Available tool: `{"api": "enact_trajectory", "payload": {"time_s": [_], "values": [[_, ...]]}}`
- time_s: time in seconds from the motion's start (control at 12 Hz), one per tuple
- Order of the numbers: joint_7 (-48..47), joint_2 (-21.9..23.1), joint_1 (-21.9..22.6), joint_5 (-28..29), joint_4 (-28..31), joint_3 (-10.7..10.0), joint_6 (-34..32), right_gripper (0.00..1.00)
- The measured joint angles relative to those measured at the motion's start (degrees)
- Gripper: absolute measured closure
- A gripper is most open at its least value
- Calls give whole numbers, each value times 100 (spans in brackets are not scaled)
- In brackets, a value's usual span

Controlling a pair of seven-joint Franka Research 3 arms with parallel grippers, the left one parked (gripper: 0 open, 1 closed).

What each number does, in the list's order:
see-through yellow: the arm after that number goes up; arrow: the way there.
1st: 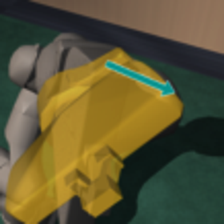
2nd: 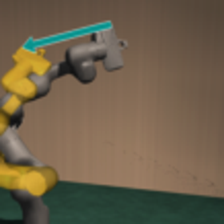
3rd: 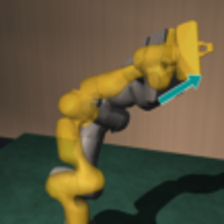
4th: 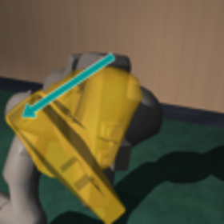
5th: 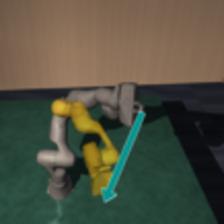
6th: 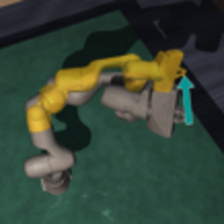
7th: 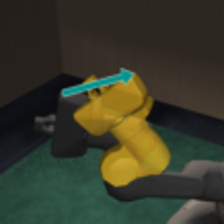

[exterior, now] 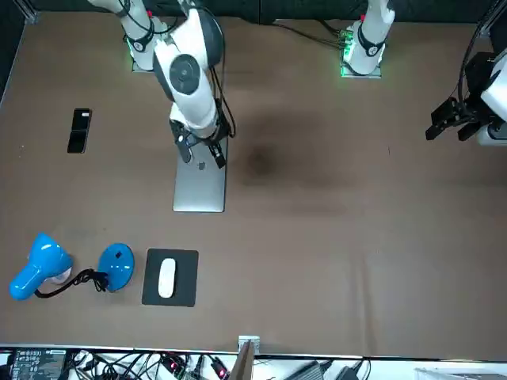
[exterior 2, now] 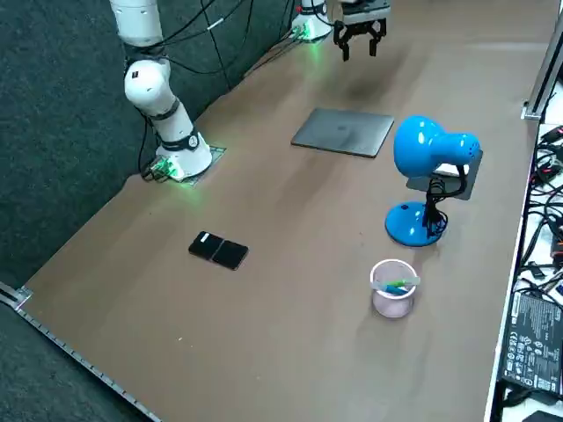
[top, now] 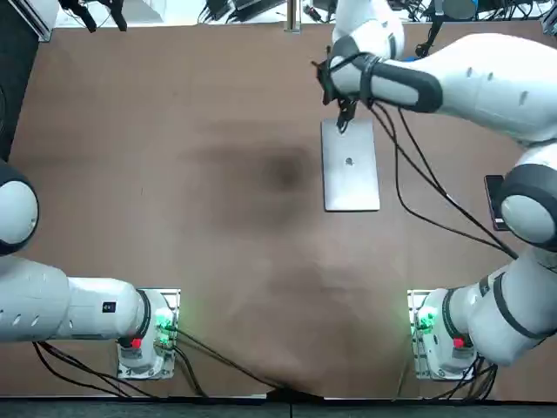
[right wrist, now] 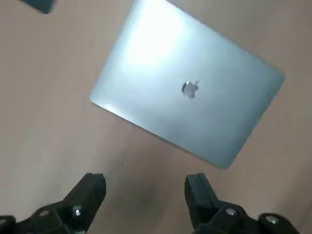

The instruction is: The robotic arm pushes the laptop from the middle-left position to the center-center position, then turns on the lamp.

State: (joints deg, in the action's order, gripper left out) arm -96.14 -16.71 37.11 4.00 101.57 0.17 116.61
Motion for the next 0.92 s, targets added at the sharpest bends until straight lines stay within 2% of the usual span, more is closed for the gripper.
{"api": "enact_trajectory", "payload": {"time_s": [0.17,0.25,0.42,0.92], "values": [[-853,-261,145,0,1,-2,151,0],[-1697,-533,325,-13,6,-4,348,0],[-2484,-804,487,-185,19,-20,621,4],[-3768,-1380,580,-319,38,-68,1204,6]]}}
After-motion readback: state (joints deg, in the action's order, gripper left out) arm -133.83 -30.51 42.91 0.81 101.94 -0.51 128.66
